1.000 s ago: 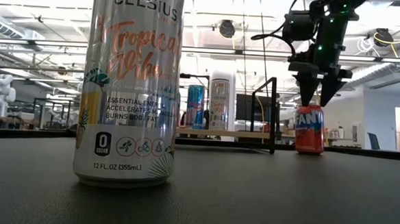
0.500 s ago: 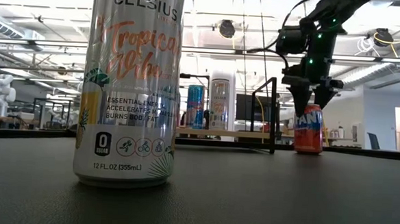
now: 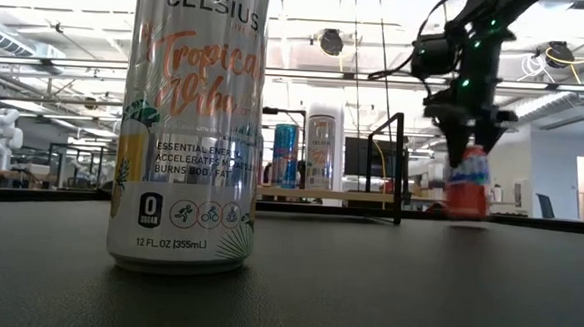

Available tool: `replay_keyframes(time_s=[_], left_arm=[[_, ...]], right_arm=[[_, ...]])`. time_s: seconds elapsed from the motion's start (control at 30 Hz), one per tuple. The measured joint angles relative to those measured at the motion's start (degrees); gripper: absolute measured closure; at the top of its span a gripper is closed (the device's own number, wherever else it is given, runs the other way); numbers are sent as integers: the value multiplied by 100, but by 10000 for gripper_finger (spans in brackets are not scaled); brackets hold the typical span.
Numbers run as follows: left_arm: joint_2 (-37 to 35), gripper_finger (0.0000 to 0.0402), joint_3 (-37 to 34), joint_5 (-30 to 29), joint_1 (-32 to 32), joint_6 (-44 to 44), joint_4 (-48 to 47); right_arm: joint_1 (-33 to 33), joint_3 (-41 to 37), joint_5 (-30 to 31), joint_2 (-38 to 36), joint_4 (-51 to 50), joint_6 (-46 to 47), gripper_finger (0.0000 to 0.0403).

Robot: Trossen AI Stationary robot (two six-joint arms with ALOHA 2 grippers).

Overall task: Place canned beverage on shelf
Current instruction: Put the red soda can aligned with the other red soda cans on the shelf

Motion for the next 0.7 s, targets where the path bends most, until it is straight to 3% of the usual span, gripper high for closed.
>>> replay_keyframes(time_s=[0.3, 0.7], left_arm=[[0, 42, 0, -1, 0, 67, 306], [0, 42, 0, 243, 0, 227, 772]], right_arm=[[523, 73, -363, -808, -950, 346, 122], [2089, 78, -1031, -1311, -459, 1316, 122]])
